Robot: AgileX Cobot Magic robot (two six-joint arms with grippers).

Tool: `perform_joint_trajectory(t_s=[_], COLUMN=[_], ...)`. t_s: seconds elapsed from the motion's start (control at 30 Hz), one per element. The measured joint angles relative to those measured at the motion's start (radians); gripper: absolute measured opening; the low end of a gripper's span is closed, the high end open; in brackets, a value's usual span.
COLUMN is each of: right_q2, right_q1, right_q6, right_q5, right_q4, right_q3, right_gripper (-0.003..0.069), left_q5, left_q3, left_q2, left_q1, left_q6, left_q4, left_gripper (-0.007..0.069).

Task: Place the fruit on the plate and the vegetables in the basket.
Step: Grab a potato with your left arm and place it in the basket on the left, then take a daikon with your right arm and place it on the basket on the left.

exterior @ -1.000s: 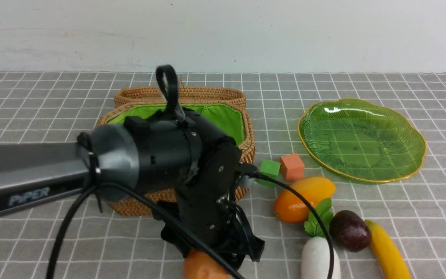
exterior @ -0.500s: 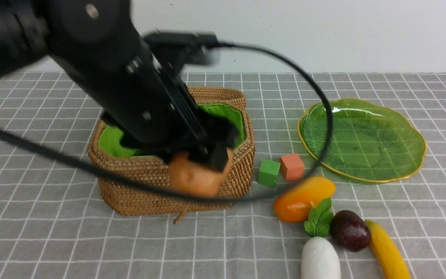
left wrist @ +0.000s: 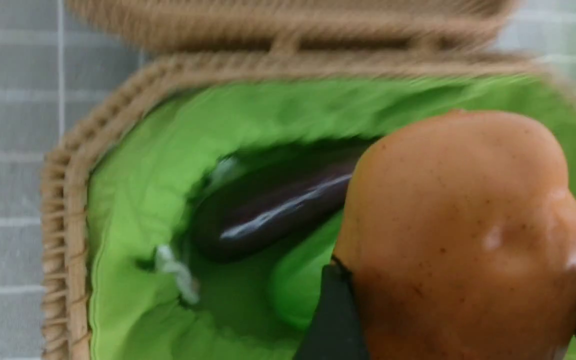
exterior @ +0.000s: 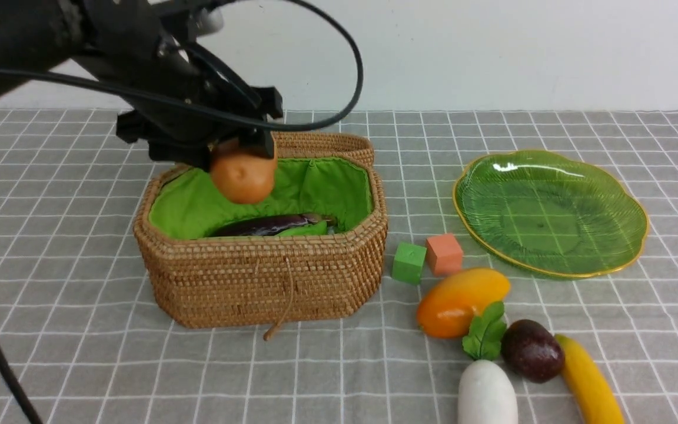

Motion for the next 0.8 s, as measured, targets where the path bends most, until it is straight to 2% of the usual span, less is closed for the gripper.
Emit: perform_joint_trajectory(t_s=[0.17, 0.37, 0.47, 0.7, 0.8], right_q2=[0.0, 0.0, 0.0, 0.0, 0.0], right_q1=[0.0, 0.0, 0.0, 0.0, 0.0], right_q6=[0.0, 0.0, 0.0, 0.0, 0.0], right_q5=[0.0, 0.0, 0.0, 0.0, 0.0], right_q4=[0.0, 0.0, 0.0, 0.0, 0.0], right_q3=[0.0, 0.0, 0.0, 0.0, 0.0], right_gripper=[0.0242, 0.0242, 0.0242, 0.0242, 0.0242], left_q5=[0.0, -0.001, 0.004, 0.033, 0.106], left_q3=[0.0, 0.0, 0.0, 0.0, 0.0], left_q2=[0.041, 0.04, 0.04, 0.036, -0.014], left_q1=[0.0, 0.0, 0.0, 0.0, 0.0], left_q6=[-0.058, -0.067, -0.067, -0.041, 0.037], left_q4=[0.018, 0.018, 0.02, 0.036, 0.039], left_gripper=[0.0555, 0.0631, 0.0636, 0.0575, 0.0498])
